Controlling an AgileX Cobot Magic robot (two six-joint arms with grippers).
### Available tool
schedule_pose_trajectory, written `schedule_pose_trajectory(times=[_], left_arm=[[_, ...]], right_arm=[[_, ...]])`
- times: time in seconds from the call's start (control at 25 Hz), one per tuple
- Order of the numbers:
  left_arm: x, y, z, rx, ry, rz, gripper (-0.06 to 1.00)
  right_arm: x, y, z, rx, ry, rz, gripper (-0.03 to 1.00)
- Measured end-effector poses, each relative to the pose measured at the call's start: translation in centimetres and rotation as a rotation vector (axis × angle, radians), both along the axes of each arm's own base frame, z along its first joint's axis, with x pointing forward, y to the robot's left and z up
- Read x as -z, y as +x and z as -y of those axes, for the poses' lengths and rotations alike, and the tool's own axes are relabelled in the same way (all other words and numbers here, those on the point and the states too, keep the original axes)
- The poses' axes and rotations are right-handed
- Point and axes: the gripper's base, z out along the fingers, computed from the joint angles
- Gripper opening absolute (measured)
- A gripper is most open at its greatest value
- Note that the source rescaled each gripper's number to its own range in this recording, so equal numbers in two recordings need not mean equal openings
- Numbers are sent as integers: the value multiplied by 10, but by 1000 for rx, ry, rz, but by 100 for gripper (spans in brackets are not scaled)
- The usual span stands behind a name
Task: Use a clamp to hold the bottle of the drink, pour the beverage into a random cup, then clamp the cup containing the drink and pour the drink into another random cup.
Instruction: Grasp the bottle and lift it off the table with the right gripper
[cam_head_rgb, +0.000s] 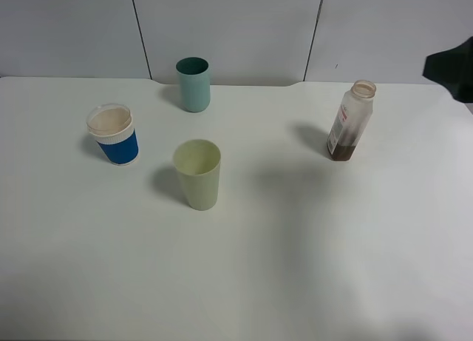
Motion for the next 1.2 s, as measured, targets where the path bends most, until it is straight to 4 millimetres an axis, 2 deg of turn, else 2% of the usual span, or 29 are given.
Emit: schedule_pose_trajectory(times=[0.32,0.84,0.92,1.04,1.2], left_arm=[[0,0,0,0,0,0,88],[0,0,0,0,0,0,88],[0,0,0,0,0,0,88],[0,0,0,0,0,0,88],[0,0,0,0,0,0,88]], right_arm=[[1,8,-24,-129,-7,52,100],[-2,10,-25,-92,101,71,100],[4,10,-25,-100,83,86,100],[23,14,-27,-108,60,51,100],[61,30,-32,-107,8,-117,100]])
